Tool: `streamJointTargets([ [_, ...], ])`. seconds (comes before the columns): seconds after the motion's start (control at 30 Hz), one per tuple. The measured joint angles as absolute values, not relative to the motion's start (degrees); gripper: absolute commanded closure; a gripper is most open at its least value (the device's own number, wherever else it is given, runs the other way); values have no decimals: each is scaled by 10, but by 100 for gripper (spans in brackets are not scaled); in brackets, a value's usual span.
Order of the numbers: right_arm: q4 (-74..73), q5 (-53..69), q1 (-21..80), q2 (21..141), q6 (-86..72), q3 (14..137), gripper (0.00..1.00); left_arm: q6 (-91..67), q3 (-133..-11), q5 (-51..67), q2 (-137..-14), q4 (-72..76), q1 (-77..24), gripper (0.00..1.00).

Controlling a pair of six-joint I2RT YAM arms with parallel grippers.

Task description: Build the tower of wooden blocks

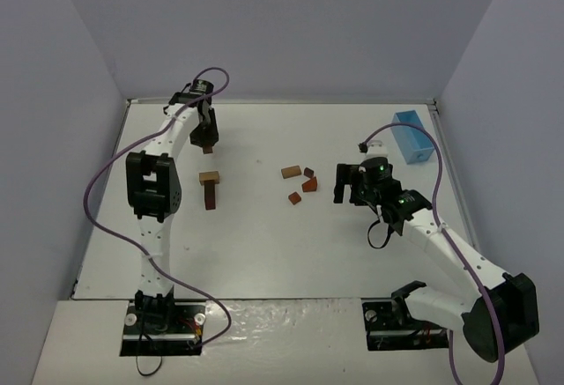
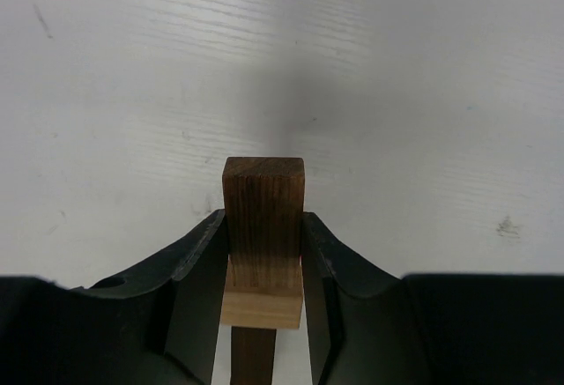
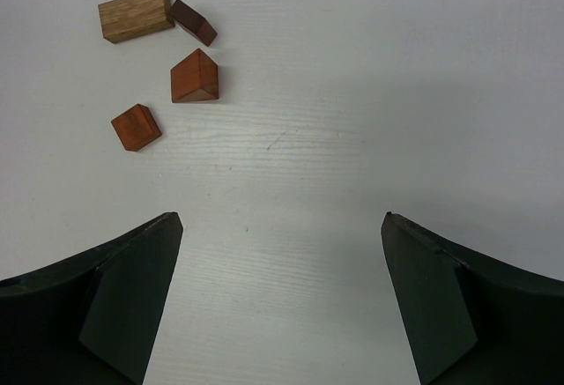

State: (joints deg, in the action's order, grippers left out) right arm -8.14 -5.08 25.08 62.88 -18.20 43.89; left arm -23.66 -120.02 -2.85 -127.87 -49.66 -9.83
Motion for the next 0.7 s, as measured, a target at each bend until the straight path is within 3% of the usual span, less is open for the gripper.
streamJointTargets([
  [0.2,-81,-49,251,640,-178,439,6,-211,-1204,-7,-1348,-507,-99,100],
  [0.7,-81,-46,251,647,-175,439,6,-184,-1182,16,-1351,-491,-96,100],
])
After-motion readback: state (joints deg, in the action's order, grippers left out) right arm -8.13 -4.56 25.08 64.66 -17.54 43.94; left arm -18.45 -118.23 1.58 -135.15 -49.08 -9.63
